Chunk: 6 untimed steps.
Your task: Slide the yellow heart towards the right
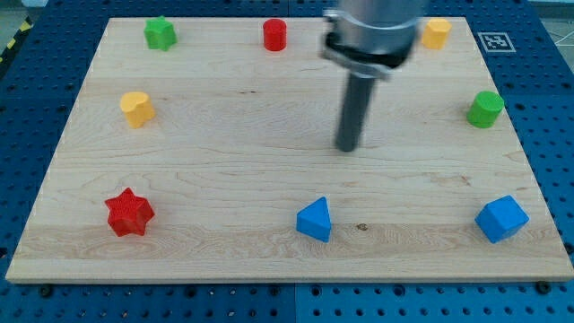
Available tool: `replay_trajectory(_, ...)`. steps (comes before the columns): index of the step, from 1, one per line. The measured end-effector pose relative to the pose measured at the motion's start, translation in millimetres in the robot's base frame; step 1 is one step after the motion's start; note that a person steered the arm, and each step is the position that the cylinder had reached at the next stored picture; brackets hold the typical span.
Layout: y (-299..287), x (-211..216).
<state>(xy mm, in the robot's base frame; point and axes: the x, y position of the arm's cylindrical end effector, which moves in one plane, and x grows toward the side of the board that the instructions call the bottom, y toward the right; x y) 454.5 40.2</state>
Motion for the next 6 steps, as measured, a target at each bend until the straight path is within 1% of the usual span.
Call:
replay_trajectory(2,-106,19)
replay_trajectory(4,-250,17)
replay_trajectory(5,-281,-17)
replay_trajectory(6,-277,-43)
